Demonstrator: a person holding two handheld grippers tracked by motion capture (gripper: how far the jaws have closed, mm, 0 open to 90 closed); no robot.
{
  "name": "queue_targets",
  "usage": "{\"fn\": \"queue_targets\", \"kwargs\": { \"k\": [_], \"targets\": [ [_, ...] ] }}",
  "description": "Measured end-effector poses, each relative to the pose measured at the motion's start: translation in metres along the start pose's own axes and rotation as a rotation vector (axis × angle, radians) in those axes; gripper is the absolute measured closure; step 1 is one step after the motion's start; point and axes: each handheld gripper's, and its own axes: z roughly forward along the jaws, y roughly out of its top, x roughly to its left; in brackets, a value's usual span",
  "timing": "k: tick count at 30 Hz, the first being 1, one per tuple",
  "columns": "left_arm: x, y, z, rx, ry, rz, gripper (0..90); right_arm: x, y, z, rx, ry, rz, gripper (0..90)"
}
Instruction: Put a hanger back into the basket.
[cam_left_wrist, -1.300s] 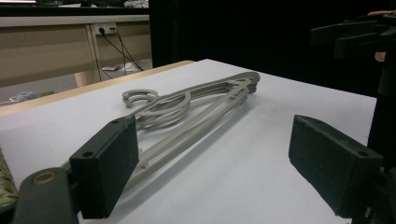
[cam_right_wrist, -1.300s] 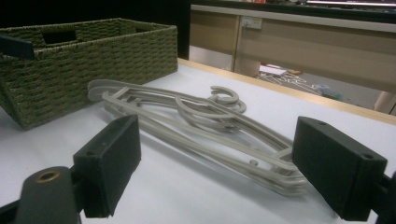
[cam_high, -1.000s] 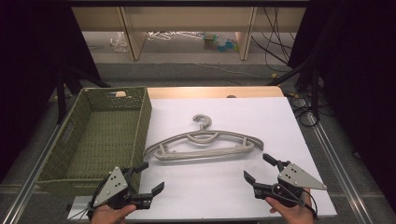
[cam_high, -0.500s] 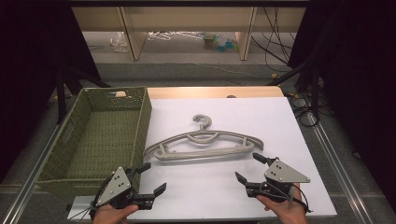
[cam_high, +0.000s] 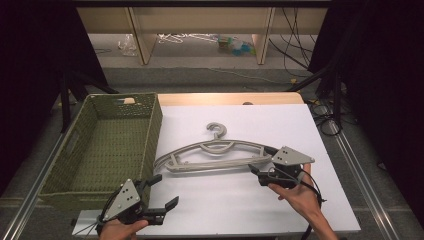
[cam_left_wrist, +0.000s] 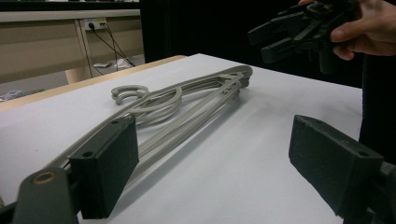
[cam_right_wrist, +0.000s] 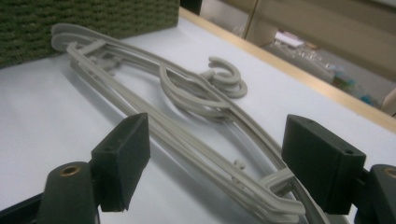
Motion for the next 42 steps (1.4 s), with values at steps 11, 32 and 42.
{"fn": "queue_targets", "kwargs": {
  "k": [11, 32, 42],
  "targets": [
    [-0.001, 0.000, 0.001, 0.006, -0.009, 0.002, 15.6, -0.027, 0.008, 0.038, 0.134, 0.021, -0.051, 26.4],
    [-0.002, 0.000, 0.003, 0.011, -0.024, 0.000, 15.7, -0.053, 0.016, 0.103, 0.301, 0.018, -0.150, 36.9],
    [-0.002, 0.001, 0.002, 0.007, -0.027, -0.004, 15.8, -0.050, 0.019, 0.133, 0.338, 0.052, -0.211, 44.0]
  ]
}}
